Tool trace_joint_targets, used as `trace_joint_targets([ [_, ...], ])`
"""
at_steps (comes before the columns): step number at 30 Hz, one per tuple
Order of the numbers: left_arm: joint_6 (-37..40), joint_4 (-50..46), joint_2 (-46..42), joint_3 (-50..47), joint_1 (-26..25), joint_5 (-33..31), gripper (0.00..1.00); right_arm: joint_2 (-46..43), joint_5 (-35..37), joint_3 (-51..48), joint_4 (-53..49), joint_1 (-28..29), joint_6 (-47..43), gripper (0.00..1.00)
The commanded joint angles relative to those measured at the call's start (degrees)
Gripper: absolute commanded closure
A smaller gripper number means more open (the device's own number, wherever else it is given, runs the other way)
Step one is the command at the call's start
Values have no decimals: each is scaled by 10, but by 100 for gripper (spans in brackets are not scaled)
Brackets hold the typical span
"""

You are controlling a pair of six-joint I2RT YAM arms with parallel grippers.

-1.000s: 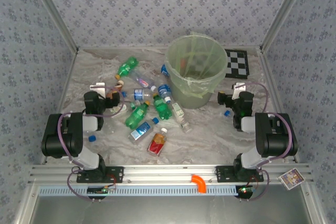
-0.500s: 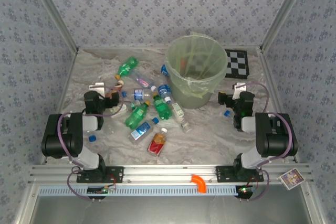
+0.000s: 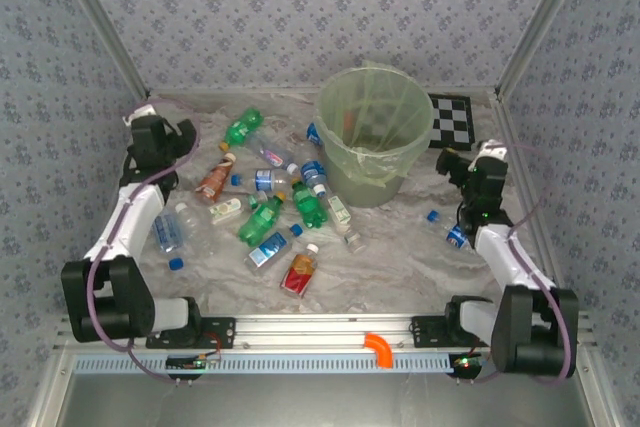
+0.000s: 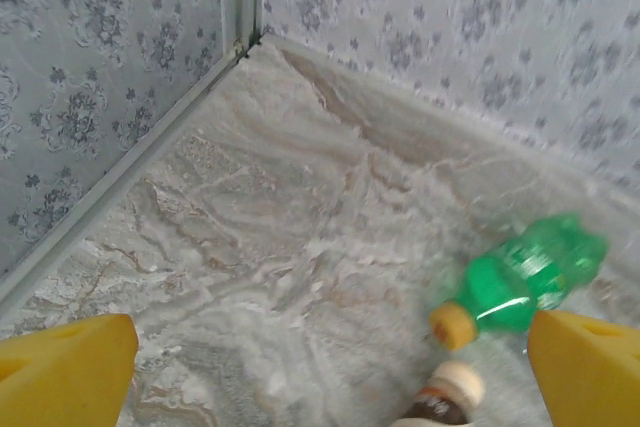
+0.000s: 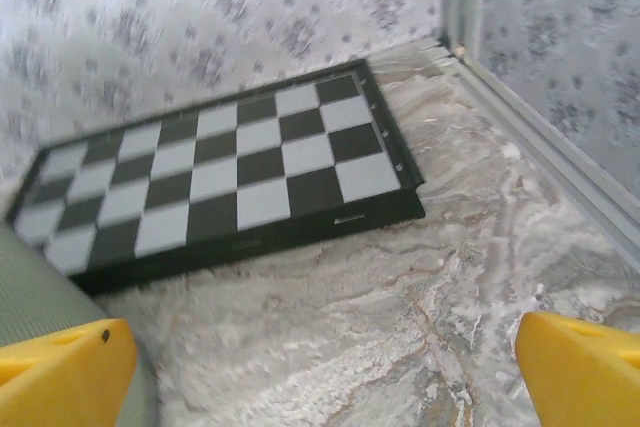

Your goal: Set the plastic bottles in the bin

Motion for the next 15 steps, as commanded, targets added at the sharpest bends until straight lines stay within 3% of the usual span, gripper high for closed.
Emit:
trace_joint_targets([
  [1,-99,-129,-37,-5,2,39,0,-42,28,51,-204,-13,154,0],
  [5,-138,-122,-78,-25,-17,133,0,-75,-85,71,-283,-60,184,0],
  [10,-133,-147,-126,-37,-116,107,0,-85,-109,99,-416,-77,202,0],
  [15,-144,-154,-171,-64,-179,107,0,-88,-122,95,-490,-86,194,0],
])
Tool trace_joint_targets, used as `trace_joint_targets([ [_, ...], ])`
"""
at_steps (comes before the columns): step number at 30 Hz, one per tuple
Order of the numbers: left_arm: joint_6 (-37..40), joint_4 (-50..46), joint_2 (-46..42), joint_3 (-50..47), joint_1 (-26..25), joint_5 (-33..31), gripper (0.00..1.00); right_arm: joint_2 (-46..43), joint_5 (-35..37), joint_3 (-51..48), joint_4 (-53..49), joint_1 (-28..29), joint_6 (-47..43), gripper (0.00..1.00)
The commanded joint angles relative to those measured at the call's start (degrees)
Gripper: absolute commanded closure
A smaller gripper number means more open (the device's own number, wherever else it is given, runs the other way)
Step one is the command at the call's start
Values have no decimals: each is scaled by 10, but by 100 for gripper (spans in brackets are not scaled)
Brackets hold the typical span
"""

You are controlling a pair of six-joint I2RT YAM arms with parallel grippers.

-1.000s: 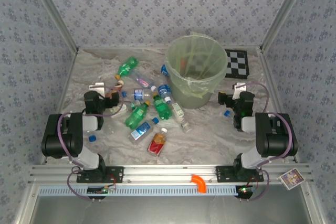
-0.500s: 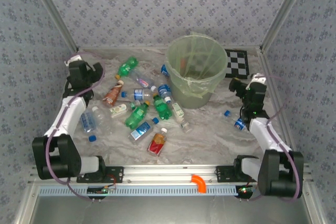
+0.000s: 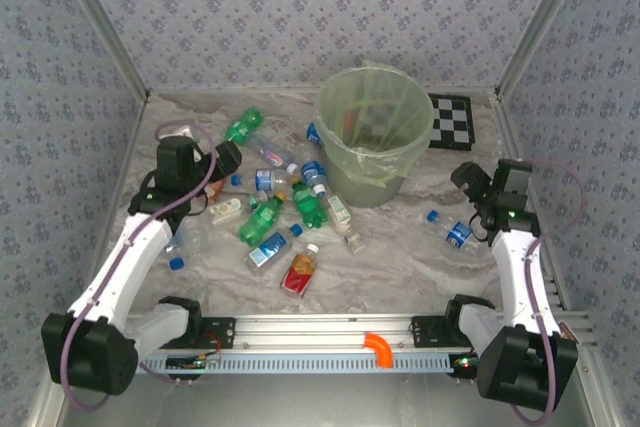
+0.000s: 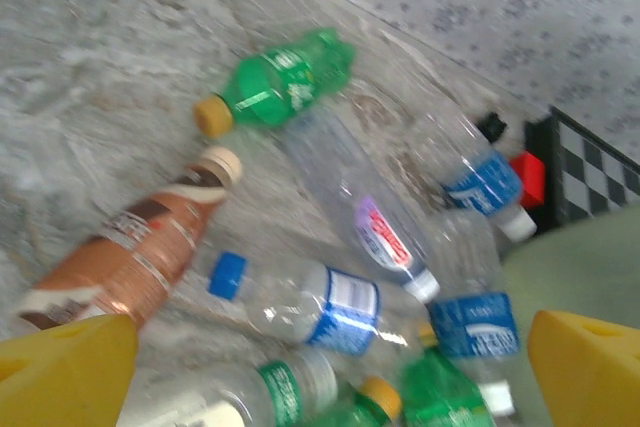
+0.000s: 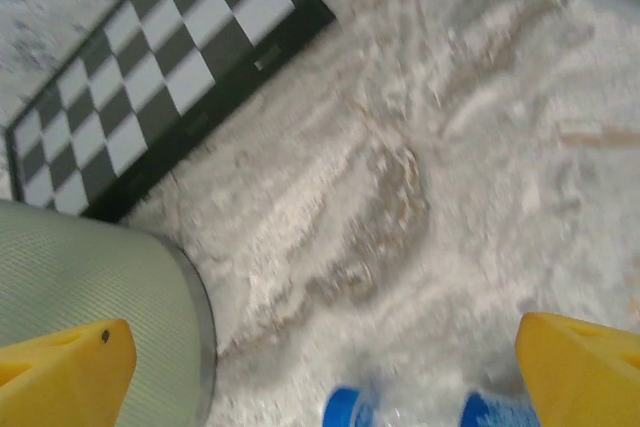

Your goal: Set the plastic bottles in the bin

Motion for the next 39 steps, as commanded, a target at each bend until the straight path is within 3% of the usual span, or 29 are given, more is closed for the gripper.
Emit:
trace_joint_targets([
  [1,-12,-27,-28,-8,-32,0,0,-8,-17,6,-105,-7,14,0],
  [6,-3,-38,-54,-20,-72,-3,0,-13,44,-7,-171,-18,-4,0],
  [13,2,-47,-72,-22,-82,13,0,-35,27,-42,-196,-87,19,0],
  [18,9,-42,-78,-21,-86,17,0,-27,-33,-66,-148,-117,17,0],
  [25,14,-49,-76,-10,-101,17,0,9,-110,-76,-102,-112,14,0],
  [30,12,-49,-75,-9,-106,13,0,-9,-136,-90,-73,-53,53,0],
  [35,6,-47,-72,-10,-109,12,0,-31,-95,-101,-51,65,122,1],
  [39,8,-52,-72,-6,-110,13,0,-28,-35,-72,-80,124,105,0],
])
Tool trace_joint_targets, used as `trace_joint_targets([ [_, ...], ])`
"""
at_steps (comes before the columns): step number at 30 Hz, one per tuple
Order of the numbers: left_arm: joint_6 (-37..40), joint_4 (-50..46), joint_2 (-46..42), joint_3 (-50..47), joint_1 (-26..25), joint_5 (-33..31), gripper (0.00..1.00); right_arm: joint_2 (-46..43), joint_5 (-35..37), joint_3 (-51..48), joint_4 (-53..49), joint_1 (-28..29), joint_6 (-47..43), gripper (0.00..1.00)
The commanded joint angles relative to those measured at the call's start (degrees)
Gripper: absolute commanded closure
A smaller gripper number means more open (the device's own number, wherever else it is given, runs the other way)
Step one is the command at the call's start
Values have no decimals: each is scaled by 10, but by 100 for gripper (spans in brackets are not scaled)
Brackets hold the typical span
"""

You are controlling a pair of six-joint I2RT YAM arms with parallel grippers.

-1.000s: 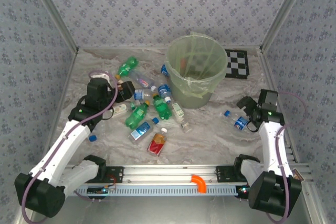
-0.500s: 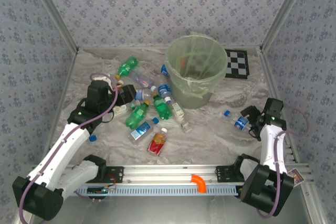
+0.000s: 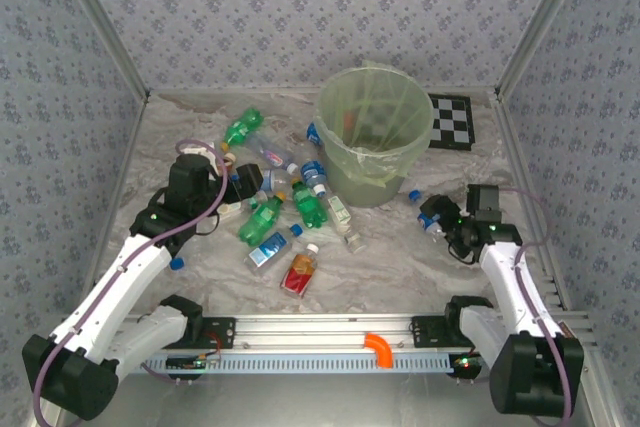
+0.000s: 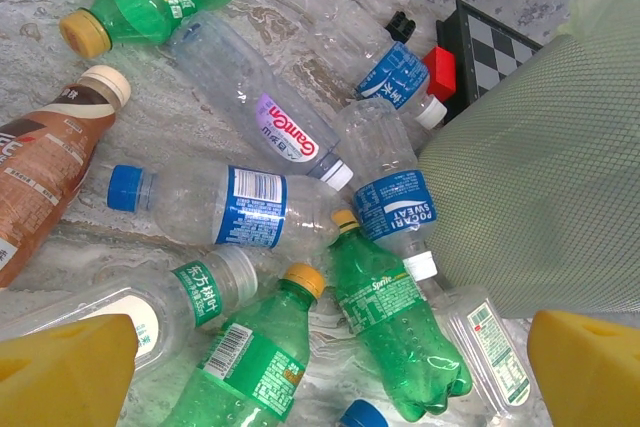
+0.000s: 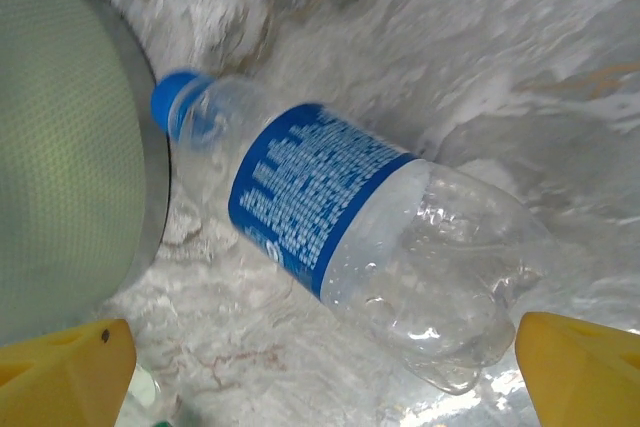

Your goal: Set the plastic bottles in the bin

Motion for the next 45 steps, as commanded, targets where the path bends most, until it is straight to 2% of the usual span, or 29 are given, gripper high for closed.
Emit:
trace_joint_targets([
  [1,6,-9,-4,22,-4,3,0,0,69,33,-30,29,3,0],
  [5,7,-13,-6,24,-4,1,0,14,132,84,-99,35,-30,1],
  [7,4,-13,-6,25,-5,2,0,19,138,98,-105,35,-46,0],
  [12,10,-23,-7,35,-12,8,0,78,69,113,-36,18,-114,4],
  [16,17,-35,-5,48,-22,17,0,175,39,154,-17,13,-158,14],
  [20,20,-43,0,60,-34,14,0,235,25,173,-7,20,-176,16],
  [38,11,-65,2,87,-56,-10,0,325,34,131,51,86,-151,26],
  [42,11,-68,-1,87,-57,-8,0,338,37,134,56,90,-147,32],
  [45,11,-70,-2,86,-56,-9,0,339,45,132,57,90,-144,42],
])
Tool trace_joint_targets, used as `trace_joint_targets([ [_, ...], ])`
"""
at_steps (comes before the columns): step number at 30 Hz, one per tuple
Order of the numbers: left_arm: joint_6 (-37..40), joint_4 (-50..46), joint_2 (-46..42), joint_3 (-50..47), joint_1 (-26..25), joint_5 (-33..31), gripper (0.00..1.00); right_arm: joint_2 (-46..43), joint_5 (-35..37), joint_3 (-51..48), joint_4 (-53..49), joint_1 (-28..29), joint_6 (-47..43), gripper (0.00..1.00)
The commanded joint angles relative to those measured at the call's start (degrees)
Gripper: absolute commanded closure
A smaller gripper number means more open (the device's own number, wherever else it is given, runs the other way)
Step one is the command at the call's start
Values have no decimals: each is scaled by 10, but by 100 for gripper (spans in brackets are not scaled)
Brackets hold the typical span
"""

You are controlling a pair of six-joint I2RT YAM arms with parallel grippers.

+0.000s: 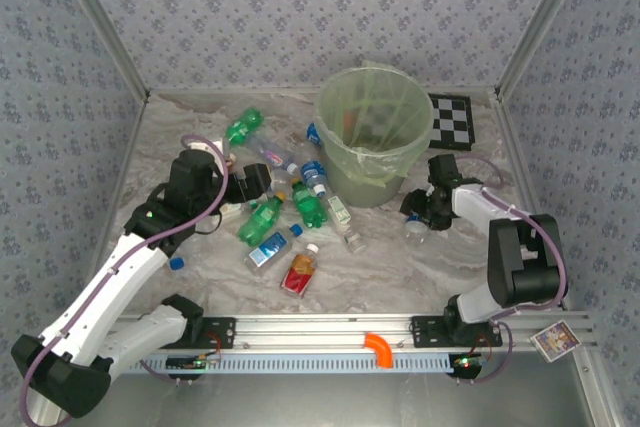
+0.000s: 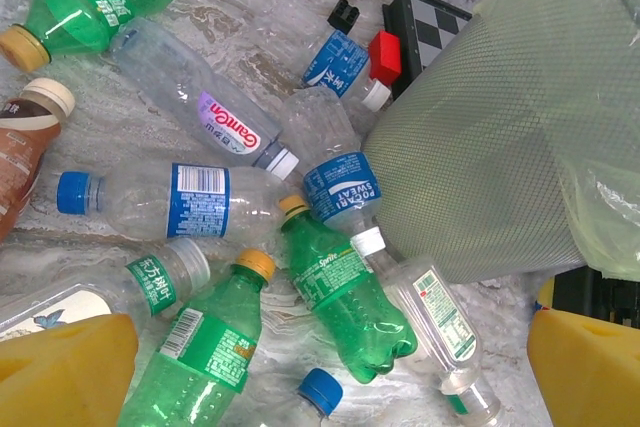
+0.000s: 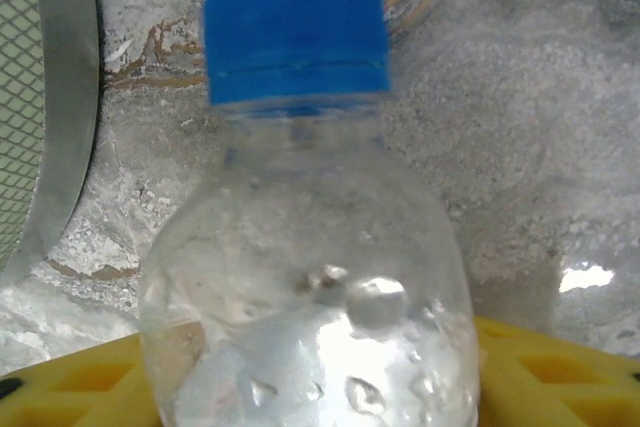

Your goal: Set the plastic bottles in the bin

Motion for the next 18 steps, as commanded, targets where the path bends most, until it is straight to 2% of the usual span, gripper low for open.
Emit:
trace_joint_targets([
  [1,2,-10,-4,20,-3,-7,0,1,14,0,-2,0,10,45],
  [3,-1,-14,-4,23,-3,-12,0,-11,15,-3,-8,-4,13,49],
  [11,-5,-17,-14,30,-4,-20,0,-163,33,4,-68,-30,28,51],
  [18,2,-16,-22,37,-4,-26,0,-295,76,127,-134,-44,28,51],
])
